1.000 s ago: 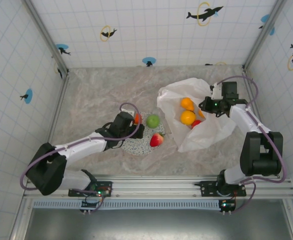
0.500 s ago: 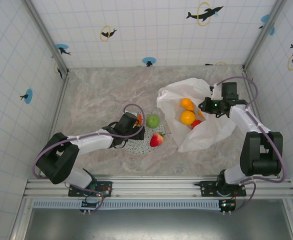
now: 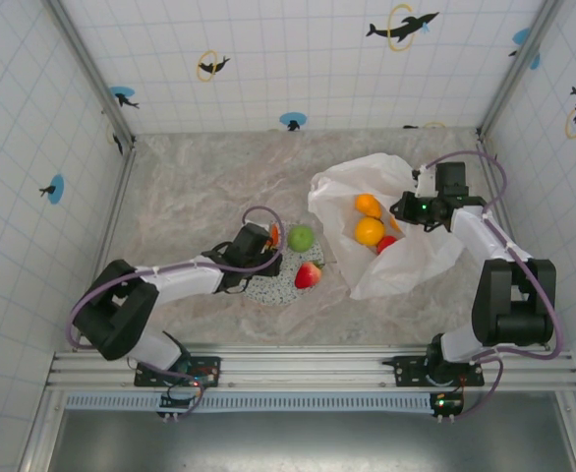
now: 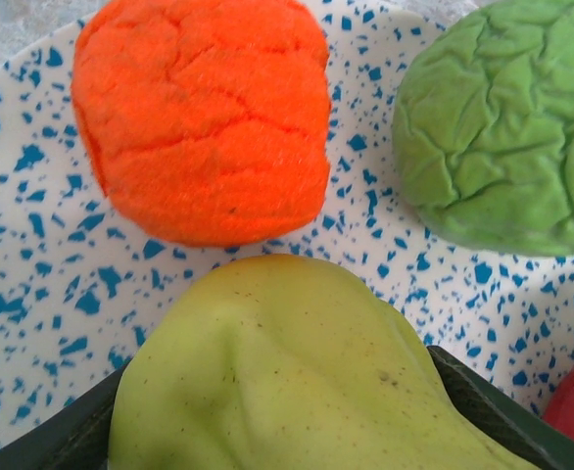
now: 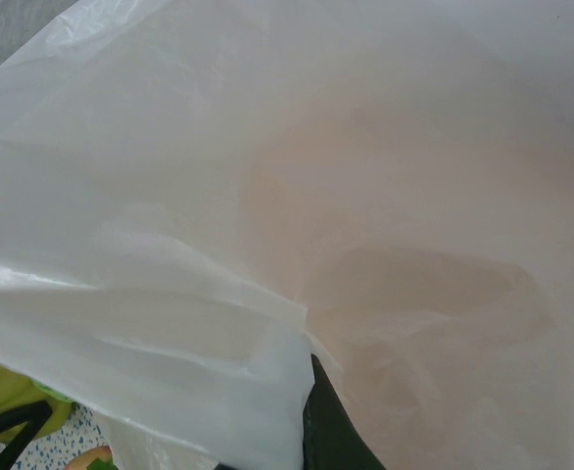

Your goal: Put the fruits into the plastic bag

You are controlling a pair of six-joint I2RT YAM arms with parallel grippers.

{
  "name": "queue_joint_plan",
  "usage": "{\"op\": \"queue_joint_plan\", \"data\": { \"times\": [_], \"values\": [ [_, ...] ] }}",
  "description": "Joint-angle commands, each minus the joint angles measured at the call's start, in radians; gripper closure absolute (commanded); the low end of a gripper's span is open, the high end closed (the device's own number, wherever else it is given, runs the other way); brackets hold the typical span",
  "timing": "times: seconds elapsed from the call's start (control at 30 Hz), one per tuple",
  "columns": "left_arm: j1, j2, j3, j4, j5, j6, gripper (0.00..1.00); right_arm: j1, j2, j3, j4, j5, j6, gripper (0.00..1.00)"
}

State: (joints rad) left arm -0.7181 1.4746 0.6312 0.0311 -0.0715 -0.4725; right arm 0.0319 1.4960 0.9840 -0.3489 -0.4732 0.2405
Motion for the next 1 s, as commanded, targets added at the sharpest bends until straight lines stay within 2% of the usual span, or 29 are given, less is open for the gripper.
{"op": "queue_joint_plan", "data": {
  "times": [0.0, 0.13, 0.23, 0.33, 0.47, 0.67, 0.8, 0.97],
  "values": [
    [-0.005, -0.075, -0.036, -0.003, -0.002, -0.014, 0.37, -0.001, 0.004, -0.021, 0.016, -0.014, -0.010, 1.00],
    [-0.048, -0.179, -0.065, 0.003, 0.003, -0.015, 0.39, -0.002, 0.003, -0.019, 0.017, -0.015, -0.012, 1.00],
    [-0.115, -0.234, -0.045, 0.023, 0.013, 0.015, 0.39, -0.003, 0.001, -0.015, 0.013, -0.015, -0.015, 1.00],
    [-0.196, -0.221, 0.020, 0.076, 0.047, 0.048, 0.39, -0.003, -0.002, -0.010, 0.006, -0.018, -0.017, 1.00],
    [-0.276, -0.097, 0.158, 0.143, 0.106, 0.091, 0.40, -0.002, -0.005, -0.004, -0.002, -0.029, -0.016, 1.00],
    [-0.302, 0.161, 0.414, 0.163, 0.144, 0.137, 0.40, 0.002, -0.024, 0.009, -0.010, -0.042, -0.006, 1.00],
    [-0.302, 0.303, 0.564, 0.149, 0.107, 0.175, 0.40, 0.000, -0.033, 0.035, -0.027, -0.045, 0.000, 1.00],
    [-0.295, 0.440, 0.683, 0.182, -0.032, 0.193, 0.40, 0.002, -0.045, 0.045, -0.018, -0.071, 0.036, 1.00]
  ]
}}
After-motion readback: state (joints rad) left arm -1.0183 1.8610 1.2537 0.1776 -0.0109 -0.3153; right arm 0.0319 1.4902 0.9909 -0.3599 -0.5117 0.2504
